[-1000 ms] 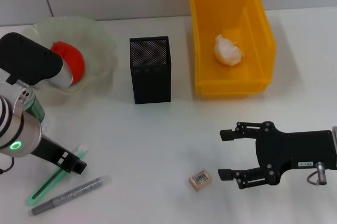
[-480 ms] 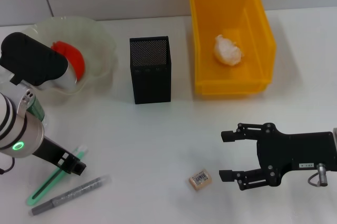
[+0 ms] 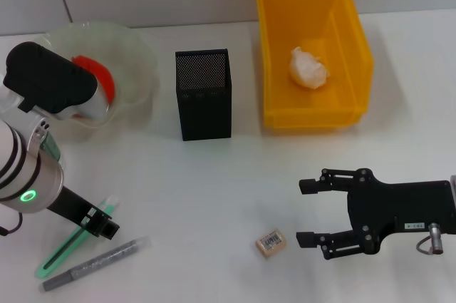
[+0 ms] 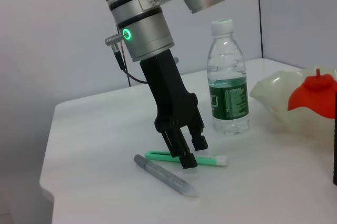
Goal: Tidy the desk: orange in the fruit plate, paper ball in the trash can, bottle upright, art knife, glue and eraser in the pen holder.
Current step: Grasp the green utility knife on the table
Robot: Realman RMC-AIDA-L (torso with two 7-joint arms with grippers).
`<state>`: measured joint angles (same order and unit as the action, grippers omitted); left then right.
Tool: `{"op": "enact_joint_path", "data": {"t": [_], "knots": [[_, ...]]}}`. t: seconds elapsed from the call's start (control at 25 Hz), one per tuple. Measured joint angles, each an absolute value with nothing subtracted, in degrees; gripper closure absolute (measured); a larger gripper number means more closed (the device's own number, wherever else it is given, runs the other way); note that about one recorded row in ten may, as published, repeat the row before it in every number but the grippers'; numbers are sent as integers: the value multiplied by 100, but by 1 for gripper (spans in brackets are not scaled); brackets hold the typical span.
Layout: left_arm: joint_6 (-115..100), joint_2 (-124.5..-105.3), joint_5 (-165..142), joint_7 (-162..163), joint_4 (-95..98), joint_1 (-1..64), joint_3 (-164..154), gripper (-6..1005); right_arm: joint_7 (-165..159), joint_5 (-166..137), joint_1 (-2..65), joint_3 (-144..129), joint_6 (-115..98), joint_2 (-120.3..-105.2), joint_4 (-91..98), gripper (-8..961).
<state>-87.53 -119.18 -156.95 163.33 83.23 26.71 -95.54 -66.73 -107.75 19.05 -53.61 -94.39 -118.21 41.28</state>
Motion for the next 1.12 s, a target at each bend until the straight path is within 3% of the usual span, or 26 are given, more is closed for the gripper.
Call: {"op": "enact_joint_path", "data": {"t": [0.44,0.72,1.04,1.12], "knots": [[-8789,-11918,-15654,16331,8324,2720,-9605,527,-6658,-10775,1905,-5361,-9455,-11821,4078,115],[-8761,-11918,-15669,16326,8335,2735,-9605,635,-6656,-10775,1884,-5361,-9464,-11821,4071,115],[-8756,-11918,-15719,16312,8388,2745,-9617,622,-6653,-10775,1851,-5361,-9471,-11821,4068,115],[-8756,-11918,-15749,16302,8359,2755,-9617,508,-6653,-10775,1844,-5361,-9472,-11821,4069,115]]}}
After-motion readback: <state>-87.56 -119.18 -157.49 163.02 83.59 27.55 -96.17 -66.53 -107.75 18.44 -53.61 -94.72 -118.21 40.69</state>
